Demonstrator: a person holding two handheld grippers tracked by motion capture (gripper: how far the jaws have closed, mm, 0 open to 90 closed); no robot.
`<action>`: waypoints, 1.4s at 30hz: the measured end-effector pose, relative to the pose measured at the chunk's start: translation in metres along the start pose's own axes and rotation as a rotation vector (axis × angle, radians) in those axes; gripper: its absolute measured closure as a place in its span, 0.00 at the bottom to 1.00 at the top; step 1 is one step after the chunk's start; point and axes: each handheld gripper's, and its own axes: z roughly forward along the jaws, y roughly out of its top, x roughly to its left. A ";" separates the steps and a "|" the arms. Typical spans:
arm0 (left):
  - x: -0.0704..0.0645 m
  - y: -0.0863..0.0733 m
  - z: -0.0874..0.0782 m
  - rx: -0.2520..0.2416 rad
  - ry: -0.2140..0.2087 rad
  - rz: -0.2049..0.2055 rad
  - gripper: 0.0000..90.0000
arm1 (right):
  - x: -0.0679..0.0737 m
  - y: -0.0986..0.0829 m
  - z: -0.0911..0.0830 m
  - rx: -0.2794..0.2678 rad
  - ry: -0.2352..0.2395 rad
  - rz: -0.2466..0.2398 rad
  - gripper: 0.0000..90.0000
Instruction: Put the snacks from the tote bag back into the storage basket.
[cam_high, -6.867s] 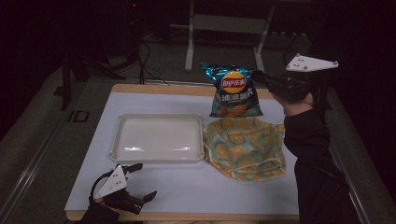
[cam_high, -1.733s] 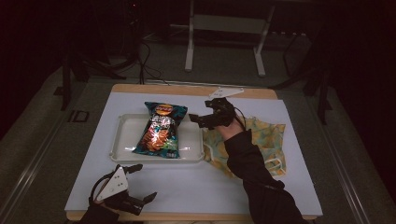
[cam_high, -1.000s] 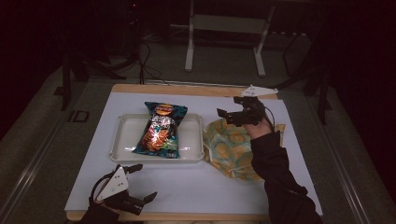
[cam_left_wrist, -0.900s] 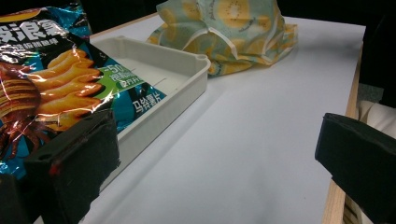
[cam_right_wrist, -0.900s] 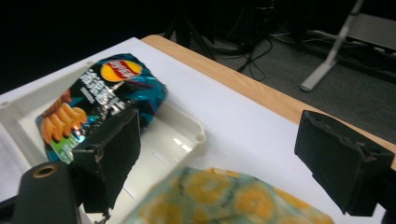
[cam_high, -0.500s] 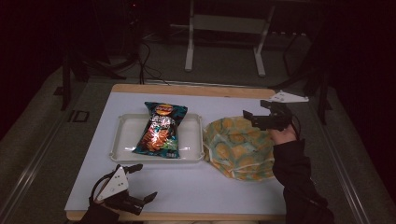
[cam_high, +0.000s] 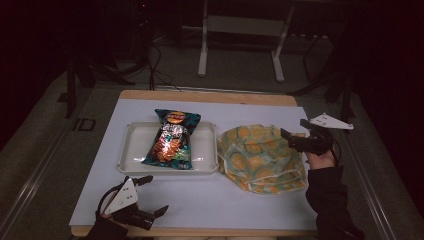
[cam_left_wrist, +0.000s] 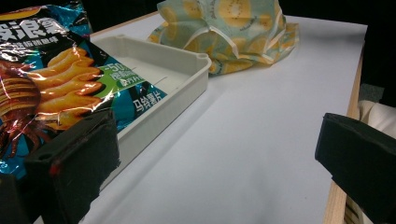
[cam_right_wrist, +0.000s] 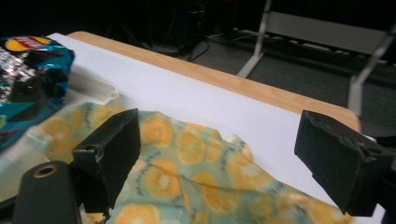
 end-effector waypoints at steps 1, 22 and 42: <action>0.000 0.000 0.000 -0.002 0.000 -0.002 0.00 | -0.001 -0.003 -0.003 -0.003 -0.005 0.002 0.16; 0.000 0.000 0.000 0.002 0.002 0.001 0.00 | -0.028 -0.067 -0.024 0.022 -0.111 0.070 0.16; 0.000 0.000 0.000 0.002 0.000 0.005 0.00 | -0.018 -0.100 -0.026 -0.009 -0.232 0.087 0.15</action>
